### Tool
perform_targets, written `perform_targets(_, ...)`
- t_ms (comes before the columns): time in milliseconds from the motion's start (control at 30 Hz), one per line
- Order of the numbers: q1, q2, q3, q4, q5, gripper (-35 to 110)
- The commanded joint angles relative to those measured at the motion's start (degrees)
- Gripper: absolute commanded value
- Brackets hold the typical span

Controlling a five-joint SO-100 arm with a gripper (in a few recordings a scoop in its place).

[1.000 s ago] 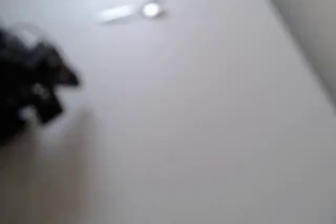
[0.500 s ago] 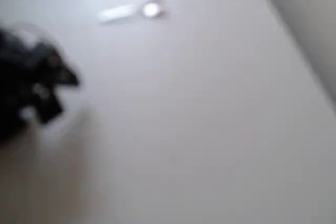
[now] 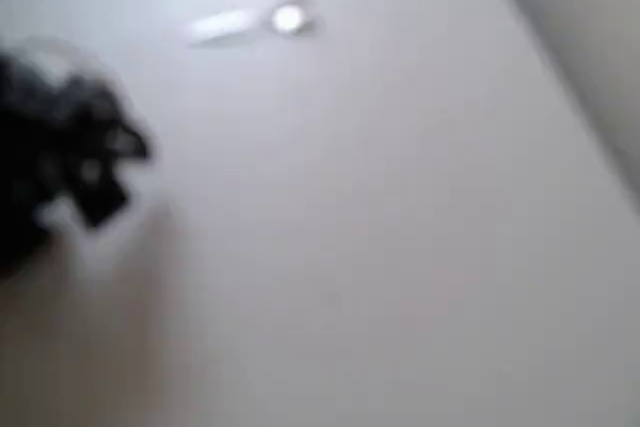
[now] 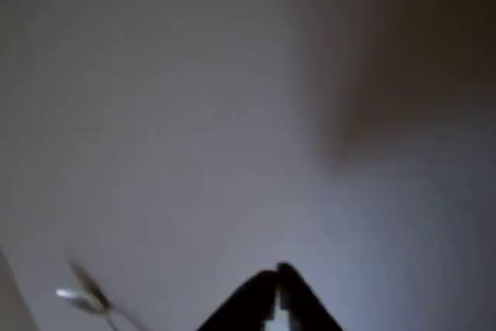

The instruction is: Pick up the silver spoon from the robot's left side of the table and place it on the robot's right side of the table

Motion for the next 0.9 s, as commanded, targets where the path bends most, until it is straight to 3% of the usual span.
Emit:
perform_targets(0,-4.1,0.3,2.1,-10.2,1.1,-2)
perform_targets(67,-6.2,0.3,3.2,-17.0,-2.3,4)
perform_targets(133,-7.9,0.3,2.9,-22.6,-18.0,2)
perform_targets(267,-12.7,-1.8,-1.8,-27.8,-23.6,5)
perform_targets(433,-24.5,-52.3,-42.0,-16.5,-22.5,8)
perform_targets(500,-26.3,-69.6,-58.3,-9.1,-22.9,17)
perform_targets(867,-31.9,-113.8,-101.1,5.4,-39.4,25)
